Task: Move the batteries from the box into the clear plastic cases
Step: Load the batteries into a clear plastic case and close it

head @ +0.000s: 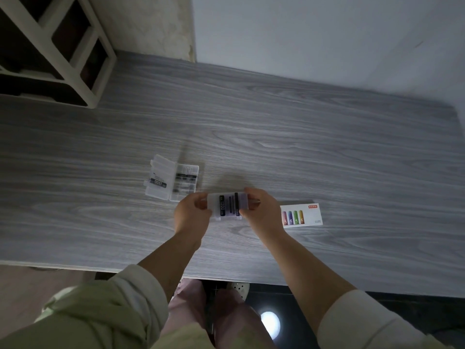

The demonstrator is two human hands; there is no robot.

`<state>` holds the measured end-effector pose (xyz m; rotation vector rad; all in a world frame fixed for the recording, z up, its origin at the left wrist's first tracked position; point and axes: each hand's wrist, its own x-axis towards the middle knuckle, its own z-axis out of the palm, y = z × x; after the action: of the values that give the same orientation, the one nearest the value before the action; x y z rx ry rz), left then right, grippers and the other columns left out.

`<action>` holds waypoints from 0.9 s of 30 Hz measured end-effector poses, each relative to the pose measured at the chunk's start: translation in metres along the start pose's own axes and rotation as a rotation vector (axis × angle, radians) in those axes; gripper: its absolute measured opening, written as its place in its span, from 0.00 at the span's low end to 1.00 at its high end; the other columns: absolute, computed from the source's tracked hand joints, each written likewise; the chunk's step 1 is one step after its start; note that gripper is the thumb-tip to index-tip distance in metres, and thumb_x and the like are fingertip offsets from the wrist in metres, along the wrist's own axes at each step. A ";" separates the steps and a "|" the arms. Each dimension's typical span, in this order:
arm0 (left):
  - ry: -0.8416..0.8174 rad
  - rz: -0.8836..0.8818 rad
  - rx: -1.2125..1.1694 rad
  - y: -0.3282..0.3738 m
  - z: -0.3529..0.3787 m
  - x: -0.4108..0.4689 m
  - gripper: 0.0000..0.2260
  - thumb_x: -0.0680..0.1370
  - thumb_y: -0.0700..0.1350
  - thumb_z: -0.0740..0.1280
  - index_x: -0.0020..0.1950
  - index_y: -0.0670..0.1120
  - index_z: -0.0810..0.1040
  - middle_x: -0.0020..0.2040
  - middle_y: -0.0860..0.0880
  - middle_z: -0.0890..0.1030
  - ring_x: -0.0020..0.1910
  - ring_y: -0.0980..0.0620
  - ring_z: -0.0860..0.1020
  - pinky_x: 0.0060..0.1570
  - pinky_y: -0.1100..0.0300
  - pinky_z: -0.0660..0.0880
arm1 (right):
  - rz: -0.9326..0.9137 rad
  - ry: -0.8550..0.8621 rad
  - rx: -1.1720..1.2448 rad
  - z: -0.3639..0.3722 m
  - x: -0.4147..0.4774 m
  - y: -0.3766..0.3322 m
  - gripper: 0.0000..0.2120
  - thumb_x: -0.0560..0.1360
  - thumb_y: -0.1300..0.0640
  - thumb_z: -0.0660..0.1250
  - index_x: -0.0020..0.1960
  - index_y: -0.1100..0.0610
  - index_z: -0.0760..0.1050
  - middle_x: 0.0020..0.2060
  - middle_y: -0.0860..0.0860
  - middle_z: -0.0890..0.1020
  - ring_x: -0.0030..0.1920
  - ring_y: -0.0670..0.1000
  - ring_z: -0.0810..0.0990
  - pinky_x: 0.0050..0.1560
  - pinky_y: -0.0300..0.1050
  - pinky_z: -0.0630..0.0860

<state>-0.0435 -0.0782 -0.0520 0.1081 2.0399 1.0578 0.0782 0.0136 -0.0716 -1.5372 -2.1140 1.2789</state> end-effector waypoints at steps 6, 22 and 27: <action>-0.017 -0.005 -0.109 0.000 -0.002 0.004 0.20 0.74 0.31 0.67 0.62 0.48 0.78 0.52 0.51 0.82 0.52 0.49 0.80 0.55 0.48 0.79 | 0.136 -0.014 0.283 -0.008 -0.001 -0.014 0.18 0.72 0.58 0.72 0.62 0.56 0.76 0.52 0.50 0.82 0.48 0.47 0.82 0.52 0.44 0.80; -0.141 -0.041 -0.370 0.015 -0.003 0.000 0.24 0.75 0.28 0.65 0.68 0.46 0.71 0.50 0.45 0.79 0.49 0.47 0.80 0.55 0.51 0.78 | 0.173 -0.141 0.411 -0.018 -0.004 -0.025 0.28 0.72 0.65 0.70 0.69 0.52 0.69 0.60 0.49 0.79 0.59 0.47 0.77 0.62 0.49 0.75; -0.139 -0.021 -0.351 0.011 0.000 -0.003 0.25 0.74 0.27 0.66 0.68 0.47 0.73 0.49 0.44 0.80 0.48 0.45 0.81 0.53 0.51 0.79 | 0.197 -0.154 0.435 -0.021 -0.008 -0.019 0.29 0.71 0.66 0.71 0.69 0.52 0.69 0.61 0.51 0.78 0.58 0.50 0.79 0.57 0.51 0.79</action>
<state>-0.0439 -0.0723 -0.0424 -0.0211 1.7013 1.3393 0.0820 0.0160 -0.0425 -1.5143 -1.6375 1.8320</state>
